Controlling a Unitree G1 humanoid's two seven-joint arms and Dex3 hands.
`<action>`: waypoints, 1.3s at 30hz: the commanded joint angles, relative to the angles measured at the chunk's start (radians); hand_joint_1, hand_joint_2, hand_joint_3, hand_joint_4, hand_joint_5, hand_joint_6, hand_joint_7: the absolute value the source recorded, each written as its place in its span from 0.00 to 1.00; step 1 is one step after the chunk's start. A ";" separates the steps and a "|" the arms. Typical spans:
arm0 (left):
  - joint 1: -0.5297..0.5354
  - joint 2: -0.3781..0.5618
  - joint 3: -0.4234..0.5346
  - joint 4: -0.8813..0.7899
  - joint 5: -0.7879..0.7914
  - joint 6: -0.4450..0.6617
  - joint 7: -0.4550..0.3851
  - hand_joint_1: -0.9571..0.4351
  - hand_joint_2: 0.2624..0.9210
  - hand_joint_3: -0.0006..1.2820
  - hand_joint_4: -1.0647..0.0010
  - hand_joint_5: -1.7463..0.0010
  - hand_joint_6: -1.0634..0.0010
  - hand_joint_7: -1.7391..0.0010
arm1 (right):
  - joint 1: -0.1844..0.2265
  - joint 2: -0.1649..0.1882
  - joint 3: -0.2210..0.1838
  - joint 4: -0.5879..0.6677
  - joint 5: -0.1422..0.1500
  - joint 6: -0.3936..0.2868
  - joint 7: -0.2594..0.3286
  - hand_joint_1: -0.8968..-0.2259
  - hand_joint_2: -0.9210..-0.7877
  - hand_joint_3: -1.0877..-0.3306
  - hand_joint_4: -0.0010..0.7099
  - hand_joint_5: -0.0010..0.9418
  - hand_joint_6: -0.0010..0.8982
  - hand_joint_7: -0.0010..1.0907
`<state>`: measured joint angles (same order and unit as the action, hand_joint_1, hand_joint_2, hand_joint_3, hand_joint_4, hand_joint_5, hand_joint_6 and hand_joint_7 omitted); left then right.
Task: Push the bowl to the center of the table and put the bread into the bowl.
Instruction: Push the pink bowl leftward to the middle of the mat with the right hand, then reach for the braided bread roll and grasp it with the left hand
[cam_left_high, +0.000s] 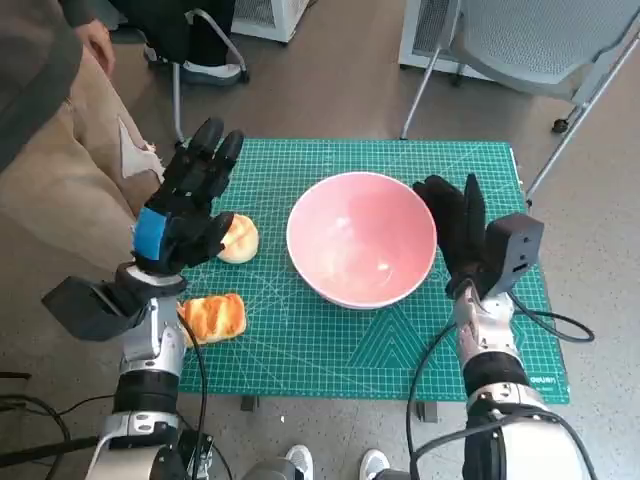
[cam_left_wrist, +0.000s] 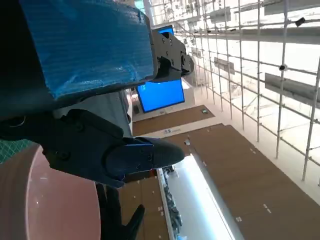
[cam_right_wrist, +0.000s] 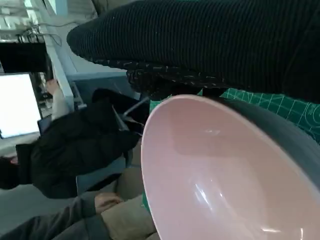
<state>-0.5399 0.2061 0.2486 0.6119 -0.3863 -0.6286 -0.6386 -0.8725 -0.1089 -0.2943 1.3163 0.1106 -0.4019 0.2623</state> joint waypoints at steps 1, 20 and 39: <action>0.020 -0.003 -0.008 -0.027 0.008 0.012 0.009 0.25 1.00 0.34 0.84 1.00 0.76 0.99 | 0.004 -0.018 0.005 0.013 -0.014 0.018 0.013 0.40 0.00 0.24 0.25 0.00 0.21 0.11; 0.066 -0.008 -0.029 -0.146 0.021 0.052 0.062 0.26 1.00 0.35 0.84 1.00 0.75 0.98 | 0.008 -0.081 0.078 -0.104 -0.083 -0.306 -0.071 0.33 0.00 0.29 0.26 0.01 0.21 0.11; 0.235 0.267 -0.048 -0.605 0.333 0.338 0.133 0.16 1.00 0.24 0.98 1.00 0.88 1.00 | 0.063 -0.036 0.173 -0.319 -0.033 -0.529 0.130 0.27 0.00 0.35 0.23 0.00 0.18 0.12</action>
<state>-0.3732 0.3360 0.1857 0.1923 -0.1307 -0.4312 -0.4881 -0.8431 -0.1495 -0.1347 1.0095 0.0709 -0.9304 0.3667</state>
